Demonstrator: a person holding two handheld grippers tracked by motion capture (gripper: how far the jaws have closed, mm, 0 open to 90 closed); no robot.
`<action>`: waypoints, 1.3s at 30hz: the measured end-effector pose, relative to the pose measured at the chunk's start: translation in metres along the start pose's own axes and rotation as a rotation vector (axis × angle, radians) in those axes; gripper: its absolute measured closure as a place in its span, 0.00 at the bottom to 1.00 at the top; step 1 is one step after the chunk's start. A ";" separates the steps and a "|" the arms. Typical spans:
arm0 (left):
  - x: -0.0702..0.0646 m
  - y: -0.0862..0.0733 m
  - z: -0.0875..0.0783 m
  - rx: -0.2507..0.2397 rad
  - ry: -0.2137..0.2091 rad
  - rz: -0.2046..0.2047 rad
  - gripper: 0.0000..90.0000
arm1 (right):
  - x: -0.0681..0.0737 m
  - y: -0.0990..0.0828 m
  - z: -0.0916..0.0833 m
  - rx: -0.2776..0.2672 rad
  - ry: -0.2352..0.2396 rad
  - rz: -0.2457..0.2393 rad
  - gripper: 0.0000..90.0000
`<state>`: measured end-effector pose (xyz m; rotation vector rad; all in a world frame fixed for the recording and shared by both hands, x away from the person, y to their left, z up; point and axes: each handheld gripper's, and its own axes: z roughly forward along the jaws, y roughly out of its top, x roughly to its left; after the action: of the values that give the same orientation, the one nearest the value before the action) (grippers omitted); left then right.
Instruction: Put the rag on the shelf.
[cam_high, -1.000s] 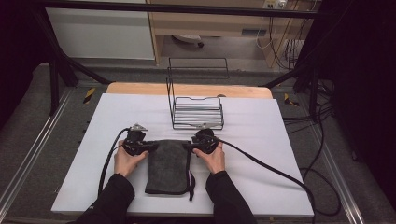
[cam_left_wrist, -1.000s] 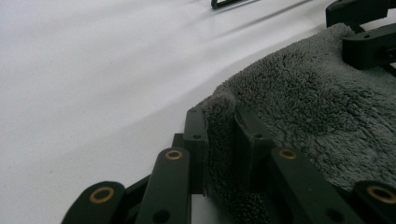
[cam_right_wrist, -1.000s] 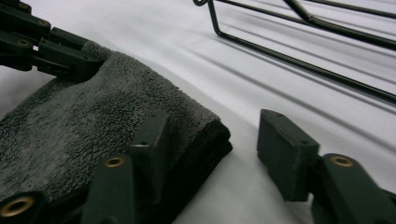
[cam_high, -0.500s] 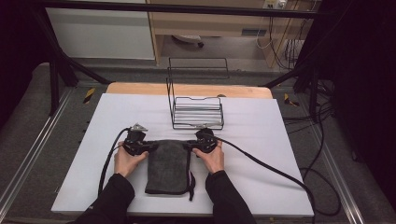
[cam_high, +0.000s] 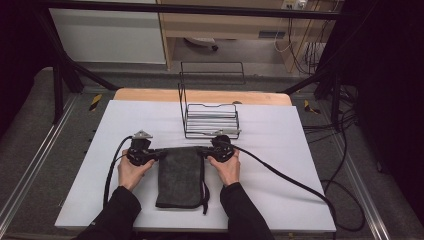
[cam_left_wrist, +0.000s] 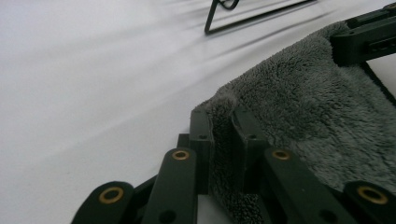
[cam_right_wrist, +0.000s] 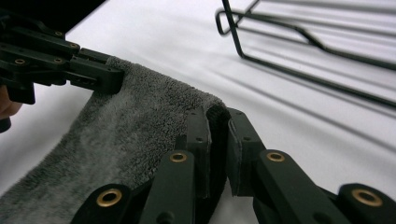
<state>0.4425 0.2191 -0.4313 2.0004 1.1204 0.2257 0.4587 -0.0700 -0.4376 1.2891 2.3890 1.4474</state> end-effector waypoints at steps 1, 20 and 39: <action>-0.001 0.000 -0.003 -0.014 -0.002 0.004 0.89 | 0.001 0.001 -0.002 -0.012 0.001 -0.010 0.91; -0.026 0.007 -0.047 -0.137 -0.013 0.093 0.89 | 0.027 0.009 -0.039 -0.132 0.033 -0.097 0.91; -0.050 0.023 -0.076 -0.228 -0.015 0.135 0.89 | 0.044 0.016 -0.076 -0.249 0.046 -0.156 0.91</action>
<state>0.3888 0.2169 -0.3540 1.8711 0.9081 0.3904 0.4065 -0.0903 -0.3684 1.0000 2.1914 1.6777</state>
